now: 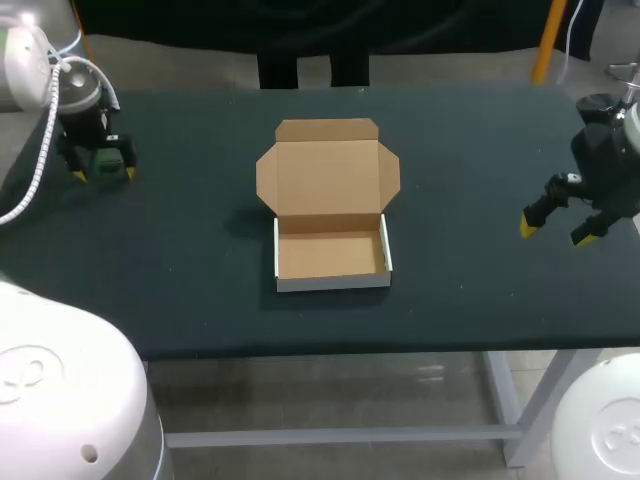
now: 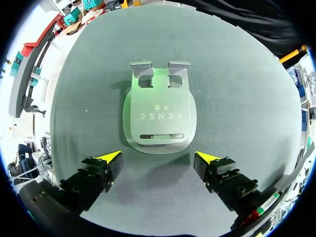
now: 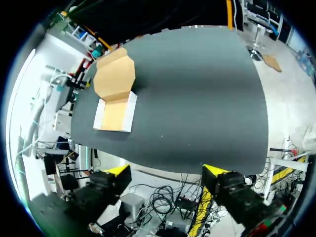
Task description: Assemble the packaging by folding the flat box into shape, placing the metal phone stand inside, and closing the box properly
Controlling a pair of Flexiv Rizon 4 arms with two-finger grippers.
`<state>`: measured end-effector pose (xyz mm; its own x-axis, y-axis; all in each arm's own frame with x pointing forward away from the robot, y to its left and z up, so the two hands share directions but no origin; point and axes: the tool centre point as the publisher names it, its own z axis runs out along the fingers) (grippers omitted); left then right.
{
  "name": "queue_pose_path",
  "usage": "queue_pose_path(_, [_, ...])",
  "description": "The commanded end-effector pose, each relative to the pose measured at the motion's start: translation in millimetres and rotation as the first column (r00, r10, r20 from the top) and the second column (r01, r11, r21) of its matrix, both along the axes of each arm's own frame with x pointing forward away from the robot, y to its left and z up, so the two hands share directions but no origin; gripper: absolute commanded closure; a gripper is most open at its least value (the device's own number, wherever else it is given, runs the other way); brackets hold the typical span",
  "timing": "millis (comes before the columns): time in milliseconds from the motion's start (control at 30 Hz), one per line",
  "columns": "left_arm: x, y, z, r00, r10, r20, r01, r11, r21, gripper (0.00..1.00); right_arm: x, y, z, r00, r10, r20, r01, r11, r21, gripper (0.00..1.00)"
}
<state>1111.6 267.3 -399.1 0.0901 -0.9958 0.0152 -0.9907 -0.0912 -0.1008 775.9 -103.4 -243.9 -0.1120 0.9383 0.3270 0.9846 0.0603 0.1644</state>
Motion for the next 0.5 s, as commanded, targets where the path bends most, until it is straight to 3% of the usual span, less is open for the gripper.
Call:
queue_pose_path(33, [5.6, 0.3, -1.1, 1.0, -0.001, -0.011, 0.001, 1.0, 0.001, 0.0, -0.6, -0.3, 1.6, 1.0, 0.001, -0.003, -0.001, 1.0, -0.002, 0.0])
queue_pose_path(500, [14.9, -1.2, -1.8, 1.0, -0.01, -0.014, 0.01, 1.0, 0.0, 0.0, -0.6, -0.3, 1.6, 1.0, 0.001, -0.003, -0.001, 1.0, -0.002, 0.0])
